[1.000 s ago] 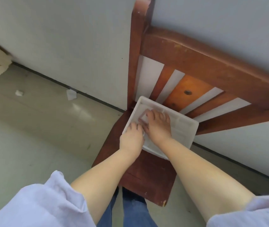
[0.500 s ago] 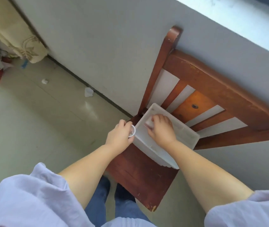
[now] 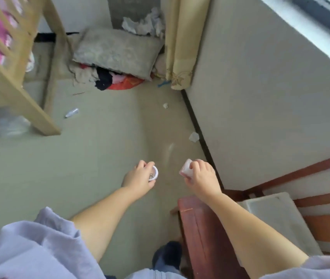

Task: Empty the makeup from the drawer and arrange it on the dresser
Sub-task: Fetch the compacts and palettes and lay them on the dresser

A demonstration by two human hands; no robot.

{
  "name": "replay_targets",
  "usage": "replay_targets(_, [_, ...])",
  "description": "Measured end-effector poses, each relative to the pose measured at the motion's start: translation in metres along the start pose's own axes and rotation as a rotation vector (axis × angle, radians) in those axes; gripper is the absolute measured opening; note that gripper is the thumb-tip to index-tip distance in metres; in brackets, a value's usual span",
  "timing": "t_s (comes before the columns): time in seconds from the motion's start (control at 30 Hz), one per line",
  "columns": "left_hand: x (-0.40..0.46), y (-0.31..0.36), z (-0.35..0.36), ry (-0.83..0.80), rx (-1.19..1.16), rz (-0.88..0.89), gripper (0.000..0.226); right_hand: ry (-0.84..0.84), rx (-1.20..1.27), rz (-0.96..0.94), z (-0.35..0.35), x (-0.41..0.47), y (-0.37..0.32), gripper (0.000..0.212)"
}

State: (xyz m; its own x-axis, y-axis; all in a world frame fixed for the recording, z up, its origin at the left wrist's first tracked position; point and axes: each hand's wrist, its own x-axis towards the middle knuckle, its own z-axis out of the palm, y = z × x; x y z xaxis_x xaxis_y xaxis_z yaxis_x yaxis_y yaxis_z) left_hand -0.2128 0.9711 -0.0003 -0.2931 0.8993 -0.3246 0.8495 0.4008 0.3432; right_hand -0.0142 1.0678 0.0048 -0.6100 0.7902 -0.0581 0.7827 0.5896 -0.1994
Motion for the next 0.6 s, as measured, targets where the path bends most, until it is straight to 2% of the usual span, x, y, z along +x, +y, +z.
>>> replay_targets(0.37, [-0.186,-0.305,-0.064,0.126,-0.004,-0.307,0.047,-0.06,-0.044,-0.41,0.059,0.012,-0.326,0.039])
replay_targets(0.6, [-0.269,-0.449,-0.115,0.302,-0.11,-0.593,0.05,-0.095,-0.05,-0.695,0.073,0.047,-0.518,0.043])
